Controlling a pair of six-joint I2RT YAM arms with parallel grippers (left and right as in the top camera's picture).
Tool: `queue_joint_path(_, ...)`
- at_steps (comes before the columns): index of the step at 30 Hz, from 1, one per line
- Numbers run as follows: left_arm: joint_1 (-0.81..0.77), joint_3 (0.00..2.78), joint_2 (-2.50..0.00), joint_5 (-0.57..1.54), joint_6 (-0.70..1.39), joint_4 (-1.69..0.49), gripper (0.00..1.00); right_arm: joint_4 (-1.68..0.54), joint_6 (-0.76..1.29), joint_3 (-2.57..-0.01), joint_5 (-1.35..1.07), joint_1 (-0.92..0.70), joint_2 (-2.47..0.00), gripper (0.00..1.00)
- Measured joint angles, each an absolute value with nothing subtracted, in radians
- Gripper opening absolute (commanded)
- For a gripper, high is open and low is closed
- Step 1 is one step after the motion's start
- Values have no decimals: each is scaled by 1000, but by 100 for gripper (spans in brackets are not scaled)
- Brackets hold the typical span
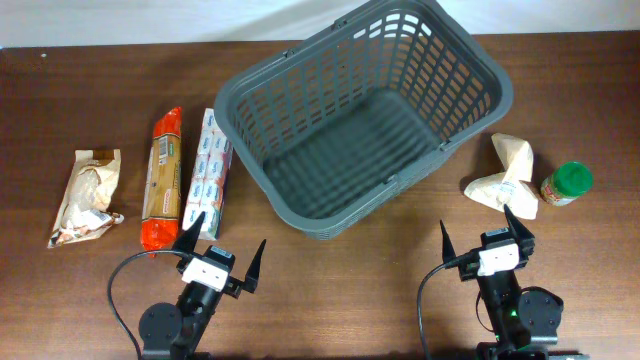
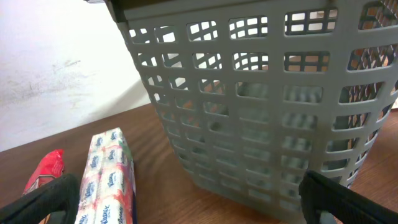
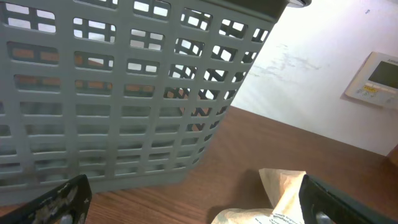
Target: Pack container
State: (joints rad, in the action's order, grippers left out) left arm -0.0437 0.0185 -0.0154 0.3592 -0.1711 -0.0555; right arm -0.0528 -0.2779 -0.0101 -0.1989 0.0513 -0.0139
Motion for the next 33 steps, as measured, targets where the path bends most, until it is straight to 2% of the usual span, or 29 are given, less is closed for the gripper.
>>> queue_joint_path(33, -44, 19, -15, 359, -171, -32, 99, -53, -278, -10, -199, 51, -14, 99)
